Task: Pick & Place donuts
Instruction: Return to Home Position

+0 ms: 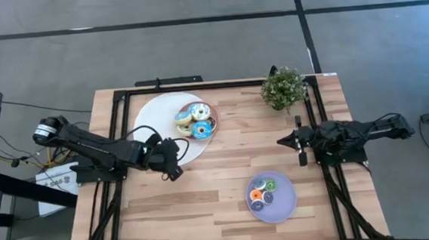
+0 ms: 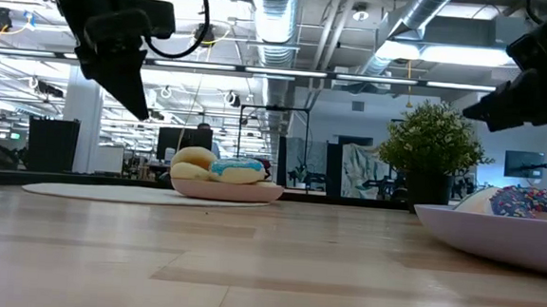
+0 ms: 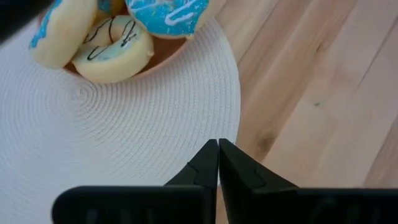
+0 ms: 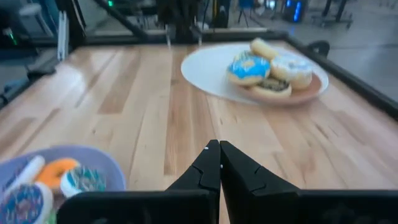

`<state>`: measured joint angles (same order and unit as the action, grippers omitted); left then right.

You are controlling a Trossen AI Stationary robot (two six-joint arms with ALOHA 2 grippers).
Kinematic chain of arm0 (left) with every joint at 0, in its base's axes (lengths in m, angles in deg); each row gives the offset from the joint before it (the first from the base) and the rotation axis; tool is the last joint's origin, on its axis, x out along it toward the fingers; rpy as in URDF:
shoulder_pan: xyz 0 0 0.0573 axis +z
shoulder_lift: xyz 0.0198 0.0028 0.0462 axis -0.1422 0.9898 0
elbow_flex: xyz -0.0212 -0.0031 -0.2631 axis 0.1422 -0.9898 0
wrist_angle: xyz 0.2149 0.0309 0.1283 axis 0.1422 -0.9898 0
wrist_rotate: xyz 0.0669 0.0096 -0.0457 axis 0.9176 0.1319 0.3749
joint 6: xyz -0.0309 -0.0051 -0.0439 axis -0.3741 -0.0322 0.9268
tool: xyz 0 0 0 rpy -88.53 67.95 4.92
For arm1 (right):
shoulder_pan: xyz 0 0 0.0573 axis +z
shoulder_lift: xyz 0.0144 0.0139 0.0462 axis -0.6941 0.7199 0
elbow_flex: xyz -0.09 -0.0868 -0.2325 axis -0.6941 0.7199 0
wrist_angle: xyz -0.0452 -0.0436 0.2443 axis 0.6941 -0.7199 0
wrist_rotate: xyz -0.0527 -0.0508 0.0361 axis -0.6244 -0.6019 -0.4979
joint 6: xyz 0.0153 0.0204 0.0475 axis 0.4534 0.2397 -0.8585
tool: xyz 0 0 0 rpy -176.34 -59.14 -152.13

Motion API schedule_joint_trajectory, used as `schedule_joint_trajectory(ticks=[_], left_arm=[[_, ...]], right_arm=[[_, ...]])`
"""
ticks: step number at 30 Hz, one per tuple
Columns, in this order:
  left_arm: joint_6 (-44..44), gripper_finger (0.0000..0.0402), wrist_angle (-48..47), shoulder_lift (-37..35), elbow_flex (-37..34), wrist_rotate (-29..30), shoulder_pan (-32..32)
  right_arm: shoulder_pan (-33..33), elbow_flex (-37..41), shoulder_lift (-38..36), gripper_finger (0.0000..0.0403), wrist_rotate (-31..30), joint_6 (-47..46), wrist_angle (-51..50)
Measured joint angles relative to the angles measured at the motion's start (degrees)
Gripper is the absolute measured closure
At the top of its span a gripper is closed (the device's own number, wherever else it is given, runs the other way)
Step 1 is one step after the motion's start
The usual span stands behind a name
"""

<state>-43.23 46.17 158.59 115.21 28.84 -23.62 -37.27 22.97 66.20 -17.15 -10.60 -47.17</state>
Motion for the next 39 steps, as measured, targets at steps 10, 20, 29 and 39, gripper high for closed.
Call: schedule_joint_trajectory(ticks=[10,20,29,39], left_arm=[[-3.59,0.0397,3.79,0.02,-0.89,15.05,-4.13],[-31.36,0.0397,51.83,-0.33,-16.67,-10.48,4.35],[-35.97,0.0398,52.36,-12.34,-26.38,-16.41,15.6],[-33.56,0.0398,51.84,-39.52,-39.86,-16.87,16.13]], right_arm=[[0.0,-0.2,0.22,0.0403,-0.06,-0.04,-1.24],[0.0,-0.23,0.22,0.0403,-0.03,-0.07,-1.24],[0.0,-0.23,0.31,0.0403,-0.03,-0.07,-1.11],[0.0,-0.2,0.33,0.0403,-0.03,-0.09,-1.0]])
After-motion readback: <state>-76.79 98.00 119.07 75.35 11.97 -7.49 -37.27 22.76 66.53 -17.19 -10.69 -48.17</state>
